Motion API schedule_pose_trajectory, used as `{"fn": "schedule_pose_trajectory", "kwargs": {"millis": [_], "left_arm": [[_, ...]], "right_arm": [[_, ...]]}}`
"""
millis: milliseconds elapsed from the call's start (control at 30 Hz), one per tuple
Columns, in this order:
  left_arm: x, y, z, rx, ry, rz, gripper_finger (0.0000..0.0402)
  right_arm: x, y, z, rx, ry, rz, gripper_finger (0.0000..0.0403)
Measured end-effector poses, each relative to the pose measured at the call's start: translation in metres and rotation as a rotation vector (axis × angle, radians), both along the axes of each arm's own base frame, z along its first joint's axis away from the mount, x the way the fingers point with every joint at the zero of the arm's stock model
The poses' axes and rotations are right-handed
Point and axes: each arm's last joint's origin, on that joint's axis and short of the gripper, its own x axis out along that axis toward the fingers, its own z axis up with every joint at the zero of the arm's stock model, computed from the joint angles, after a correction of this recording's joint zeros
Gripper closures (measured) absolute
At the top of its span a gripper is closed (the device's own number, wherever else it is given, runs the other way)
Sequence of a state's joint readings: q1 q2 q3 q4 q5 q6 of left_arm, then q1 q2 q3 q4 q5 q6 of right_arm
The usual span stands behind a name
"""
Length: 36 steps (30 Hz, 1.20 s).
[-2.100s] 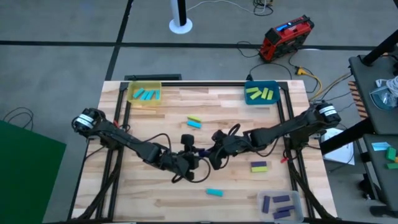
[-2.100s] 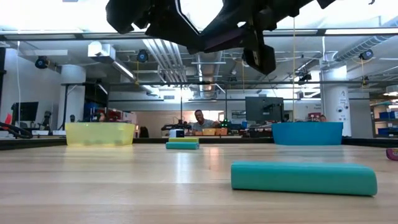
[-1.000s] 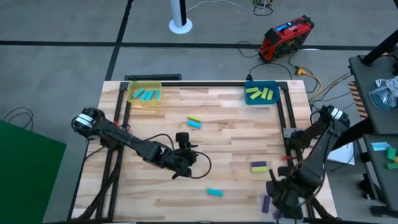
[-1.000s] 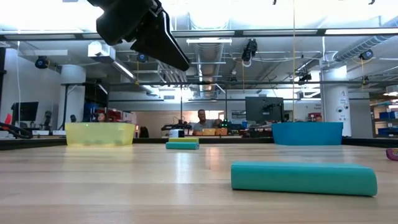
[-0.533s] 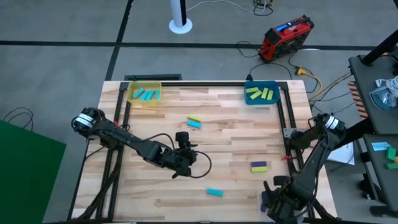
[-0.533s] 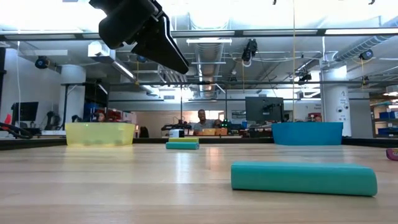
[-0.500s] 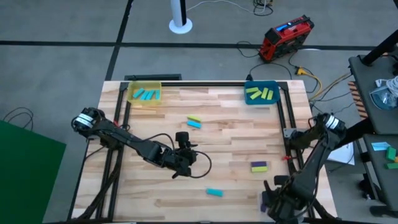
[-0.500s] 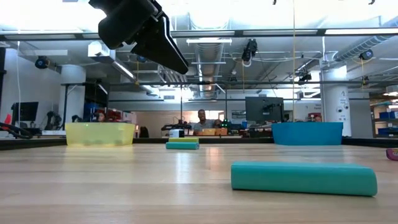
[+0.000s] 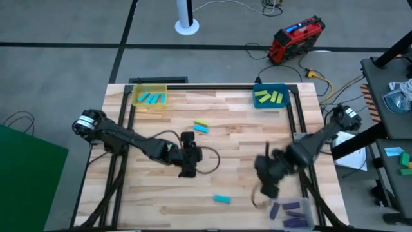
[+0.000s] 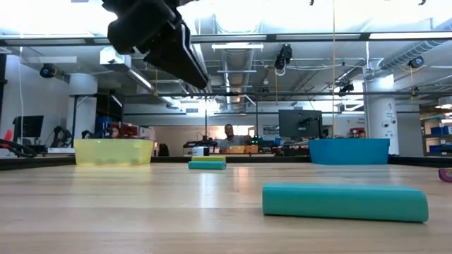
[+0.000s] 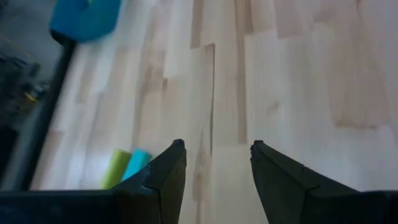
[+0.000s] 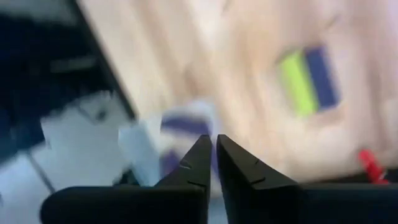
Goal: Sort blocks
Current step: Put the green block into the blue bin
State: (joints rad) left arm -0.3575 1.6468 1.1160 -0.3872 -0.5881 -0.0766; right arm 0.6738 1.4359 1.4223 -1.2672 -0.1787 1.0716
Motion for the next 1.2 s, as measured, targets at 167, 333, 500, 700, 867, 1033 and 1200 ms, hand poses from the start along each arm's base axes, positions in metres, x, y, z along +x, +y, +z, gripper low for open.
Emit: {"fn": "schedule_pose_trajectory", "kwargs": {"millis": [167,333,500,700,867,1033,1200], "left_arm": [[-0.003,0.028,0.011,-0.075,0.053,-0.059,0.0246],[-0.009,0.057,0.036,-0.271,0.004,-0.274,0.0247],[-0.019,0.073,0.058,-0.297,-0.085,-0.264,0.0247],[-0.015,0.104,0.054,-0.229,-0.078,-0.147,0.0247],[-0.004,0.146,0.025,-0.226,0.034,-0.163,0.0247],[0.002,0.191,-0.006,-0.245,0.113,-0.197,0.0247],[-0.001,0.227,-0.029,-0.334,0.126,-0.21,0.0247]], "right_arm": [[0.025,-0.051,0.01,-0.09,-0.137,-0.115,0.0393],[0.042,-0.091,0.017,-0.196,-0.274,-0.145,0.0394],[0.052,-0.118,0.018,-0.264,-0.324,-0.177,0.0394],[0.06,-0.13,0.017,-0.335,-0.398,-0.232,0.0394],[0.067,-0.129,0.017,-0.329,-0.467,-0.256,0.0394],[0.071,-0.128,0.018,-0.3,-0.506,-0.315,0.0394],[0.071,-0.128,0.015,-0.303,-0.495,-0.367,0.0394]]}}
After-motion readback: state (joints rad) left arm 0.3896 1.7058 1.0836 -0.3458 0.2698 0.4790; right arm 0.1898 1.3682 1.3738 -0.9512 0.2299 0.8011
